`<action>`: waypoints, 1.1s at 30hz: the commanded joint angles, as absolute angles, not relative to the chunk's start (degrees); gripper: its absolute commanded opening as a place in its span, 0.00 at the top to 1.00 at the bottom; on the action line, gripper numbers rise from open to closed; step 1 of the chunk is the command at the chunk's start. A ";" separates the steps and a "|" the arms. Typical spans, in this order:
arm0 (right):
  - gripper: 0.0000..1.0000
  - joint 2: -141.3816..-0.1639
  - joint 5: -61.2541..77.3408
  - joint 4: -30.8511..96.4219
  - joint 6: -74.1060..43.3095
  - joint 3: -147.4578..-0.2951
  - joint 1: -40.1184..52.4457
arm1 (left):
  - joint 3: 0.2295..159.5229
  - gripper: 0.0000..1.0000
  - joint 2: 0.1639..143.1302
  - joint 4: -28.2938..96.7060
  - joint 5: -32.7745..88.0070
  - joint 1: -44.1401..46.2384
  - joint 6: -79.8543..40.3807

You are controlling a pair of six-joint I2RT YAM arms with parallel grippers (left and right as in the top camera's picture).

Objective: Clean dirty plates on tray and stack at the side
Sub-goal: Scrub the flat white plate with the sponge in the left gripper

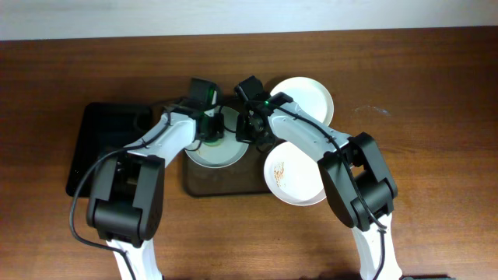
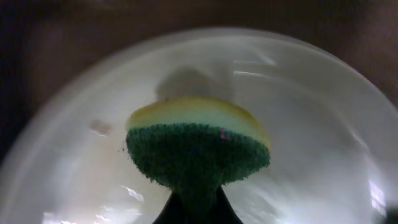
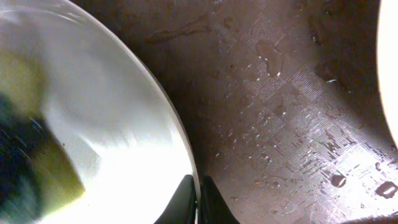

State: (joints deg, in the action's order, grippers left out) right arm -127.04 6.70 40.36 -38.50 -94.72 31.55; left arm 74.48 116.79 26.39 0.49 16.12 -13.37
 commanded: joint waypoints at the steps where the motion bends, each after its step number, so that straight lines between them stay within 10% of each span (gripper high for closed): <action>1: 0.96 -127.92 5.74 40.49 -37.98 -95.15 31.86 | 70.19 0.99 123.85 27.05 -9.93 9.85 -15.18; 10: 0.96 -127.92 5.72 40.25 -37.98 -95.15 31.86 | 70.22 0.99 123.85 51.07 5.26 8.84 -15.14; 16: 0.96 -127.92 5.69 40.32 -37.95 -95.15 31.86 | 72.12 0.99 123.79 30.96 3.20 8.78 -15.16; 25: 0.96 -127.92 5.32 40.51 -36.88 -95.15 31.86 | 88.40 0.99 107.04 59.00 -5.32 -0.69 -9.26; 33: 0.96 -127.76 5.80 40.53 -33.80 -95.53 31.86 | 77.93 0.99 109.06 48.18 -9.47 -7.79 -5.67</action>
State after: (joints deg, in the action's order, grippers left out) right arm -127.04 6.92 40.23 -36.80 -94.76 31.62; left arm 79.11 108.66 49.19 -8.64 -7.57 -6.81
